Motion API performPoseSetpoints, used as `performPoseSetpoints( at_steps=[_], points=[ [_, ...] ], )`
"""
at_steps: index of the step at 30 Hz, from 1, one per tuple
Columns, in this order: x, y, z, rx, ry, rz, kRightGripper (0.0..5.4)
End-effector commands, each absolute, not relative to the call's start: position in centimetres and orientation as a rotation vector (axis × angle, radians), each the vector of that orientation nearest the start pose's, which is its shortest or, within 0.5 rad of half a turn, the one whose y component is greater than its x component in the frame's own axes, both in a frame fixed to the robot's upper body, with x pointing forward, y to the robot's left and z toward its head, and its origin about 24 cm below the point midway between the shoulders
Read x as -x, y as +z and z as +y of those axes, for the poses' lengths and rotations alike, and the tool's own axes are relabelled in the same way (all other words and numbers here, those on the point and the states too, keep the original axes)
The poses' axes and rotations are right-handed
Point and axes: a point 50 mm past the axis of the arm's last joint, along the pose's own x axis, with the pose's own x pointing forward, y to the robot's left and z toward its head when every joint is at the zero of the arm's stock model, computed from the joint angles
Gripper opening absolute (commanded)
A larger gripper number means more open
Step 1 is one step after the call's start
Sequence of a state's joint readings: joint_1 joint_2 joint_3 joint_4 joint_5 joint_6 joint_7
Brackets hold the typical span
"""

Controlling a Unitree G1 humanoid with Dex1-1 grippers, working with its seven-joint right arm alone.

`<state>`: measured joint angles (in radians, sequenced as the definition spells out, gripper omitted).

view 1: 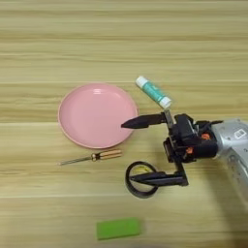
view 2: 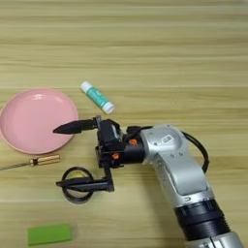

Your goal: Move the objects on the table

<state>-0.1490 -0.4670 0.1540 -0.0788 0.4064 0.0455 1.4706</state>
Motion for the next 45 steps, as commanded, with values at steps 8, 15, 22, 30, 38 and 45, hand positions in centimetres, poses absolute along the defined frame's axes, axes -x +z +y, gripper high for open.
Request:
performPoseSetpoints(
  at_steps=[8,15,22,30,38,45],
  points=[
    [-23.0,9.6,-14.7,0.288,1.651,-0.047,5.37],
    [-22.9,8.8,-15.3,0.356,1.639,-0.002,5.37],
    [-23.1,7.7,-15.7,0.431,1.614,0.041,5.37],
    [-23.4,7.1,-15.9,0.461,1.598,0.063,5.37],
    [-23.5,6.4,-16.2,0.508,1.584,0.099,5.37],
    [-23.6,6.1,-16.4,0.532,1.582,0.116,5.37]
  ],
)
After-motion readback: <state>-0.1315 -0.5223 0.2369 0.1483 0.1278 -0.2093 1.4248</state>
